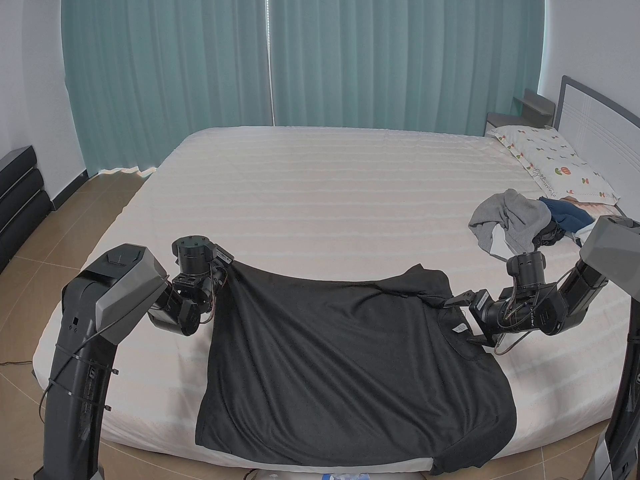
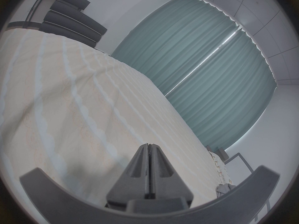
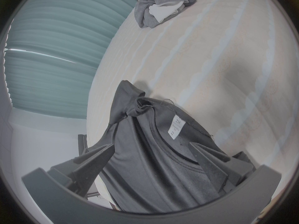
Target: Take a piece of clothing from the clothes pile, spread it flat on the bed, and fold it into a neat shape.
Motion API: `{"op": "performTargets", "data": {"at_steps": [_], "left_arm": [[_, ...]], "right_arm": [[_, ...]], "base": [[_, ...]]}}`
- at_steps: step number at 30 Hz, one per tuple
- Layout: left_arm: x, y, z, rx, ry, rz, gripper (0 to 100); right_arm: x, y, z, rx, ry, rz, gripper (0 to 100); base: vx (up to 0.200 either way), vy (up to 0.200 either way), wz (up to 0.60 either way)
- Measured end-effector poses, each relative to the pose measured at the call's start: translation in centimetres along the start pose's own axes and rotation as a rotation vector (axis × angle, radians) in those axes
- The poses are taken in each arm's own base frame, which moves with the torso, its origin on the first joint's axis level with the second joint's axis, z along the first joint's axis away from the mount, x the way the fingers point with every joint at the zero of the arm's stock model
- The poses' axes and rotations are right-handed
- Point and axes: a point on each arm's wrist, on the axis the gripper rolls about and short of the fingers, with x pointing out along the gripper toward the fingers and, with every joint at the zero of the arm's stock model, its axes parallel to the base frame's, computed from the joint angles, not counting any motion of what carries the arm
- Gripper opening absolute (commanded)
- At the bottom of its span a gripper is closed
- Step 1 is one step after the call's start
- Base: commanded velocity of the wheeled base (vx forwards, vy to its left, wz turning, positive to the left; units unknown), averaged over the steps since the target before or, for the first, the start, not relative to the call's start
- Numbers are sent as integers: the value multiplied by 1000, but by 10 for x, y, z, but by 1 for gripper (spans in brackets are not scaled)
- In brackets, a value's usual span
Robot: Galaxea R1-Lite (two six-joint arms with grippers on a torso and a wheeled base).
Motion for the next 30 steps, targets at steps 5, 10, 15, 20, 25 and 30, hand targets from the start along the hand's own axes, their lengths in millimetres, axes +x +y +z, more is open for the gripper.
{"op": "performTargets", "data": {"at_steps": [5,10,15,20,25,30], "left_arm": [[1,6,-3,3,7,15,100],[0,9,-6,9,14,26,100],[-4,15,-7,18,24,48,100],[-22,34,-6,27,81,106,100],[-34,41,0,8,122,119,100],[-42,43,6,-15,143,120,100]], "right_arm": [[0,5,4,45,-43,55,100],[3,8,6,58,-79,96,100],[7,8,5,46,-109,109,100],[14,16,3,-32,-140,133,100],[23,35,7,-120,-191,144,100],[39,57,20,-166,-267,147,100]], "base": [[0,0,0],[0,0,0],[0,0,0],[0,0,0],[0,0,0],[0,0,0]]}}
